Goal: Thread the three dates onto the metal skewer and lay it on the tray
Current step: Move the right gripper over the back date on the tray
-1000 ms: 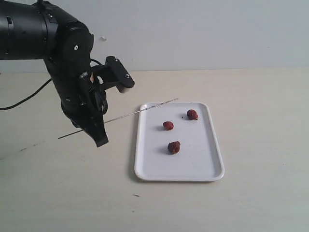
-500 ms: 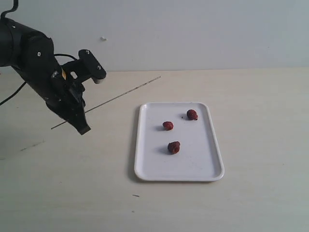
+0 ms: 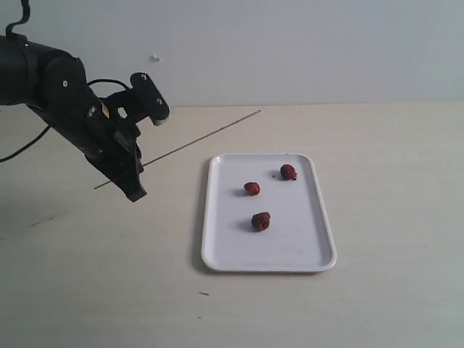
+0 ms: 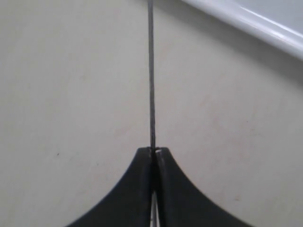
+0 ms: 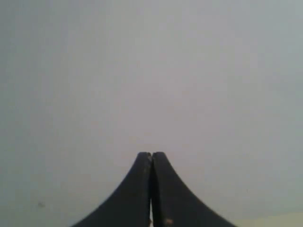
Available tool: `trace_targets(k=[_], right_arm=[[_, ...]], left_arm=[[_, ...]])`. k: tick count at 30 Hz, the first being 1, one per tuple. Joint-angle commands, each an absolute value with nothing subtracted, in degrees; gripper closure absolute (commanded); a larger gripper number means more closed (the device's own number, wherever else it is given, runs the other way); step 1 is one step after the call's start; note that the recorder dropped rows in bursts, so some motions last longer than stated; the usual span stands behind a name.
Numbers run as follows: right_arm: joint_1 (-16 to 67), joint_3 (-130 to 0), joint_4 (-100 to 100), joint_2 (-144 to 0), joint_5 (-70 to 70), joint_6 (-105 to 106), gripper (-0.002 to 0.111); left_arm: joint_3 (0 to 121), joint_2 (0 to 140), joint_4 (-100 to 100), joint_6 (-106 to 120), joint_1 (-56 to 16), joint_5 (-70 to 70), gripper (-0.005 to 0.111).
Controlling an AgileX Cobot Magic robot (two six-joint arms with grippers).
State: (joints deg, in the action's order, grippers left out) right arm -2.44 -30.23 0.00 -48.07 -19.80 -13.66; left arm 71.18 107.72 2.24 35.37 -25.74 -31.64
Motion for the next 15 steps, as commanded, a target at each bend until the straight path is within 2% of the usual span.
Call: trace_targets(k=[1,6,15], right_arm=[[-2.6,-48.1,-21.6,-72.8,-5.6,-13.4,0.108],[-2.6,-58.2,-34.9,-87.4,0.9,-12.8,0.102],[0.6,-60.6,-56.4,-101.8,-2.7,2.0,0.101]], left_arm=[[71.0,109.1,1.3,37.2,-25.7,-31.6,0.107],[71.0,109.1,1.3,38.8,-25.7,-31.6,0.107],[71.0,109.1,2.6,40.3,-25.7,-34.1,0.107]])
